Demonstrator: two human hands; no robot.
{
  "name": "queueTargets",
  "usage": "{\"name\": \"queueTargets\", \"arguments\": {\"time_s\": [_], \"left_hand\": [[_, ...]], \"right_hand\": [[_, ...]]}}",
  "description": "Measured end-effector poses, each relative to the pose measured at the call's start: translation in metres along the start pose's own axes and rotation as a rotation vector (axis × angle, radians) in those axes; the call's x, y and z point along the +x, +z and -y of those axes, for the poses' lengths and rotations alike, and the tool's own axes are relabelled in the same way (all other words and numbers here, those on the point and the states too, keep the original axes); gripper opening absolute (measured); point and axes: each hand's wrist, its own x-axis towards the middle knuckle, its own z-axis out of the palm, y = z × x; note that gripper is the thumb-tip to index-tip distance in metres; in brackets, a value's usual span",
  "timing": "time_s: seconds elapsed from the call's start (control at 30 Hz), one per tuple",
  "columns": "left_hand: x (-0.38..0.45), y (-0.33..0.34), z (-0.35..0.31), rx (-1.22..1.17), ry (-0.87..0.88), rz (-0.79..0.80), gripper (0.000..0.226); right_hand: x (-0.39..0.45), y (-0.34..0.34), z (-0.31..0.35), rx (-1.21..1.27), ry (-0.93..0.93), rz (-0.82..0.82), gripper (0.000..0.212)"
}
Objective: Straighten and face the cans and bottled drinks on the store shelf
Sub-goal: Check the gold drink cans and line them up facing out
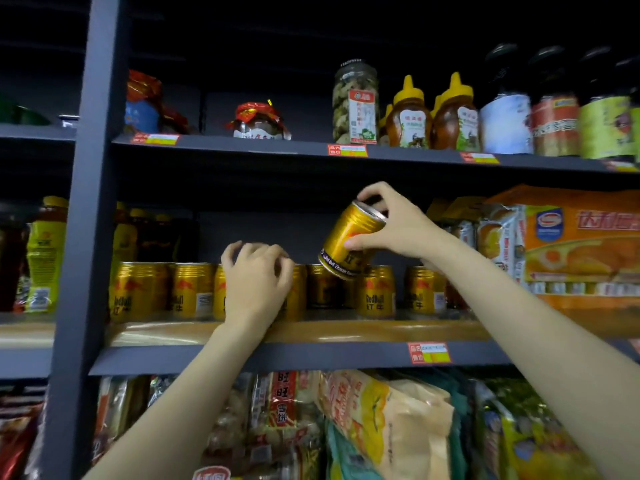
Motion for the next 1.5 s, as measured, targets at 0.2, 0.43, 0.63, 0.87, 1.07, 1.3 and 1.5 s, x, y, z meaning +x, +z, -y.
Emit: {"name": "queueTargets", "arguments": {"time_s": [0.2, 0.43, 0.63, 0.87, 1.07, 1.3, 1.5], "left_hand": [[-0.029, -0.032, -0.047, -0.589, 0.104, 0.222, 0.045], [-0.035, -0.047, -0.066, -1.342, -0.473, 0.507, 0.067], [-0.026, -0.055, -0.056, -1.114, -0.373, 0.366, 0.061], [-0.009, -0.072, -0.049, -0.77, 0.186, 0.432, 0.079], [-0.015, -0.074, -0.054, -0.969, 0.068, 0.592, 0.074], [-0.016, -0.072, -0.059, -1.469, -0.621, 0.834, 0.06], [-0.018, -0.061, -0.056, -1.438, -0.614, 0.591, 0.049]], "right_hand": [[-0.052, -0.004, -0.006, 0.445, 0.116, -0.075, 0.064], [-0.075, 0.016, 0.001, 0.763, 0.148, -0.101, 0.057], [-0.079, 0.02, -0.002, 0.777, 0.278, -0.013, 0.037], [-0.086, 0.028, 0.001, 1.275, 0.579, 0.186, 0.055], [-0.082, 0.03, 0.005, 1.329, 0.468, -0.006, 0.046], [-0.085, 0.031, 0.002, 1.022, 0.216, -0.175, 0.052], [-0.088, 0.03, 0.005, 0.837, 0.151, -0.216, 0.049]]}}
